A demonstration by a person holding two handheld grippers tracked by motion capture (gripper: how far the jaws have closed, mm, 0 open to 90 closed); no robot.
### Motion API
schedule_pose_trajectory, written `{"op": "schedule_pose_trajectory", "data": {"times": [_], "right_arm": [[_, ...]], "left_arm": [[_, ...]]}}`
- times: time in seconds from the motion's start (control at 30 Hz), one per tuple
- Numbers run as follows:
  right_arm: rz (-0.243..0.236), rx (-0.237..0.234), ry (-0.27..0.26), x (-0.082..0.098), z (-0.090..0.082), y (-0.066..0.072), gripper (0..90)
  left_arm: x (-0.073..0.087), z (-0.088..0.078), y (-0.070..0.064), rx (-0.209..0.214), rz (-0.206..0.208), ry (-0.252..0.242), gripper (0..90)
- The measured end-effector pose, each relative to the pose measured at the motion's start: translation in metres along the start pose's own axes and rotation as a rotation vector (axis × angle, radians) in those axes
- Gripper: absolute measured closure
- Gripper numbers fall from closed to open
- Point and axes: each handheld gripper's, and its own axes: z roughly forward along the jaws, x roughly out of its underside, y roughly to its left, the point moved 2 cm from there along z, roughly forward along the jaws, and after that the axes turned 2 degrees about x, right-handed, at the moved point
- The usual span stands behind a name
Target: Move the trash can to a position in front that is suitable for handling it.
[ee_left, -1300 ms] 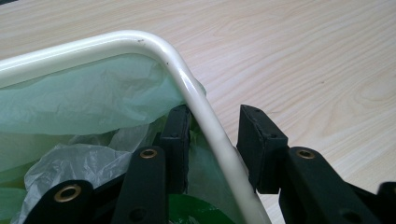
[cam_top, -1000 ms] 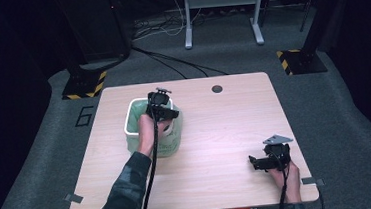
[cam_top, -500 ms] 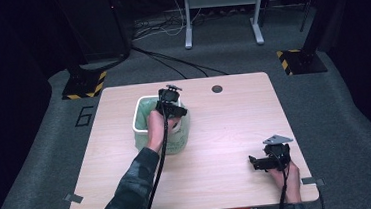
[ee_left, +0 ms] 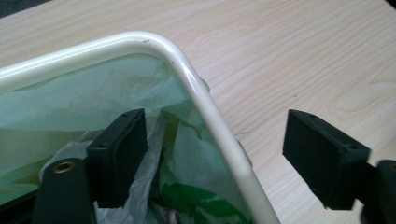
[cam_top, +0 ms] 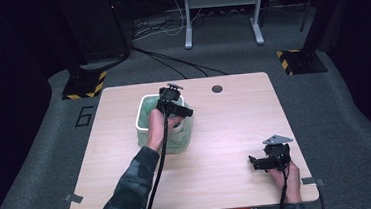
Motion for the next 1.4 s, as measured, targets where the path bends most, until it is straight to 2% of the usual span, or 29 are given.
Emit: {"op": "schedule_pose_trajectory", "data": {"times": [0.13,0.2,0.23,0.27,0.3,0.33,0.37,0.43,0.47,0.5,0.53,0.57,0.6,0.63,0.77,0.87,0.93,0.97,1.1,1.17,1.27,1.4], "right_arm": [[0.000,0.000,0.000,0.000,0.000,0.000,0.8],[0.000,0.001,0.000,0.000,0.000,0.000,0.8],[0.000,0.001,0.000,0.000,0.000,0.000,0.8],[0.000,0.001,0.000,0.000,0.000,0.000,0.8],[0.001,0.001,0.000,0.000,0.000,0.000,0.8],[0.001,0.001,0.000,0.000,0.000,0.000,0.8],[0.001,0.001,0.000,0.000,0.000,0.000,0.8],[0.001,0.001,0.000,0.000,0.000,0.000,0.7],[0.001,0.001,0.000,0.000,0.000,0.000,0.7],[0.001,0.002,0.000,0.000,0.000,0.000,0.7],[0.001,0.001,0.000,0.000,0.000,0.000,0.7],[0.001,0.002,0.000,0.000,0.000,0.000,0.8],[0.001,0.002,0.000,0.000,0.000,0.000,0.8],[0.001,0.002,0.000,0.000,0.000,0.000,0.8],[0.001,0.002,0.000,0.000,0.000,0.000,0.8],[0.002,0.003,0.000,0.000,0.000,0.000,0.8],[0.002,0.003,0.000,0.000,0.000,0.000,0.8],[0.002,0.003,0.000,0.000,0.000,0.000,0.8],[0.003,0.004,0.000,0.000,0.000,0.000,0.8],[0.003,0.004,0.000,0.000,0.000,0.000,0.8],[0.003,0.005,0.000,0.000,0.000,0.000,0.8],[0.003,0.005,0.000,0.000,0.000,0.000,0.9]], "left_arm": [[0.003,-0.020,0.011,-0.006,0.015,-0.046,14.7],[0.004,-0.024,0.014,-0.008,0.016,-0.051,12.0],[0.006,-0.031,0.023,-0.018,0.014,-0.052,9.9],[0.006,-0.031,0.023,-0.018,0.014,-0.052,9.2],[0.010,-0.038,0.034,-0.032,0.003,-0.060,9.2],[0.010,-0.038,0.034,-0.032,0.003,-0.060,9.1],[0.013,-0.045,0.046,-0.043,-0.012,-0.072,9.0],[0.017,-0.049,0.059,-0.048,-0.023,-0.080,8.9],[0.017,-0.049,0.059,-0.048,-0.023,-0.080,8.8],[0.022,-0.051,0.071,-0.057,-0.040,-0.080,8.6],[0.024,-0.051,0.077,-0.061,-0.050,-0.074,8.9],[0.027,-0.052,0.083,-0.071,-0.060,-0.069,9.3],[0.027,-0.052,0.083,-0.071,-0.060,-0.069,9.6],[0.033,-0.052,0.093,-0.073,-0.073,-0.066,11.5],[0.043,-0.050,0.108,-0.072,-0.116,-0.053,16.7],[0.050,-0.047,0.112,-0.057,-0.131,-0.045,23.2],[0.051,-0.046,0.113,-0.058,-0.135,-0.042,29.5],[0.055,-0.042,0.115,-0.065,-0.153,-0.035,32.8],[0.061,-0.034,0.115,-0.056,-0.171,-0.025,40.7],[0.063,-0.032,0.114,-0.033,-0.184,-0.040,46.1],[0.063,-0.030,0.113,-0.043,-0.195,-0.049,49.6],[0.064,-0.029,0.112,-0.070,-0.246,-0.068,55.5]]}}
